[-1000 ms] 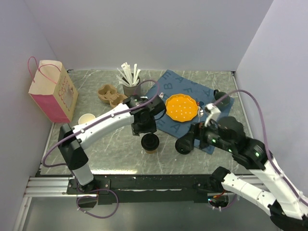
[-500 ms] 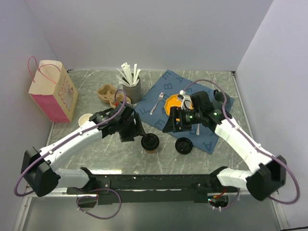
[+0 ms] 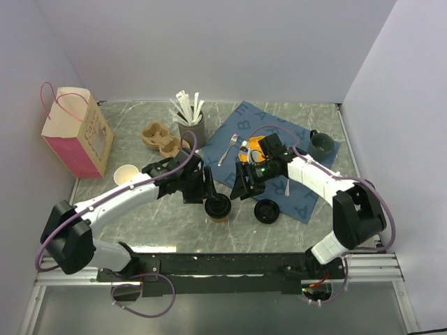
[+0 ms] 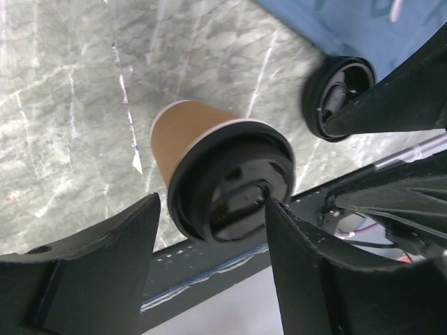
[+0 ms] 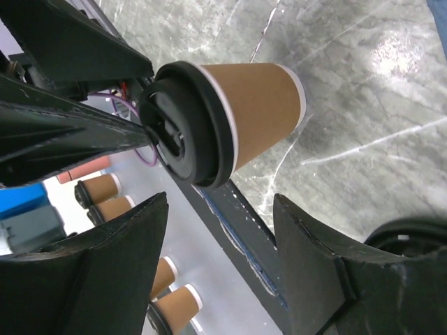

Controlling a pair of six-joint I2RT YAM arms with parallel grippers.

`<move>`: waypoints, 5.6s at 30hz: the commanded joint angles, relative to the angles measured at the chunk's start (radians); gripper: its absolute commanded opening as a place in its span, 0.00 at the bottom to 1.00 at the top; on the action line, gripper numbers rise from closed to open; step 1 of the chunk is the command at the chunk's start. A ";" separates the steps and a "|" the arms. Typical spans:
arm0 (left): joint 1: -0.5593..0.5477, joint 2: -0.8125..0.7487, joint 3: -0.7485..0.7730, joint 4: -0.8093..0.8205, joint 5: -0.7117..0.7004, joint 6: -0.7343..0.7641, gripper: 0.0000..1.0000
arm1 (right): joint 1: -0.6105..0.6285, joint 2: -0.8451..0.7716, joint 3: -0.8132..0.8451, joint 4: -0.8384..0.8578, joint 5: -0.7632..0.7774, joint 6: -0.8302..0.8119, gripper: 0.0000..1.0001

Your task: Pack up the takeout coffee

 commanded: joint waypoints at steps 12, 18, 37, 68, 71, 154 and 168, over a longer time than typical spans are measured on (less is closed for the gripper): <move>0.003 0.038 -0.059 0.066 -0.008 0.046 0.59 | 0.051 0.100 0.010 0.130 -0.056 0.013 0.59; 0.003 0.041 -0.085 0.074 -0.020 0.046 0.58 | 0.057 0.115 -0.021 0.172 -0.023 0.035 0.47; 0.003 0.058 -0.142 0.093 -0.031 0.032 0.56 | 0.032 0.014 -0.015 0.137 -0.031 0.050 0.48; 0.003 0.073 -0.145 0.070 -0.045 0.020 0.56 | 0.001 0.095 -0.092 0.192 0.012 0.039 0.30; 0.003 0.063 -0.159 0.073 -0.045 0.014 0.56 | 0.001 0.095 -0.115 0.196 0.056 0.044 0.27; 0.006 -0.057 -0.165 0.000 -0.114 -0.064 0.51 | 0.126 0.224 0.025 0.101 0.101 -0.024 0.55; 0.034 -0.092 0.079 -0.179 -0.109 -0.040 0.52 | 0.126 0.210 0.042 0.083 0.099 -0.018 0.55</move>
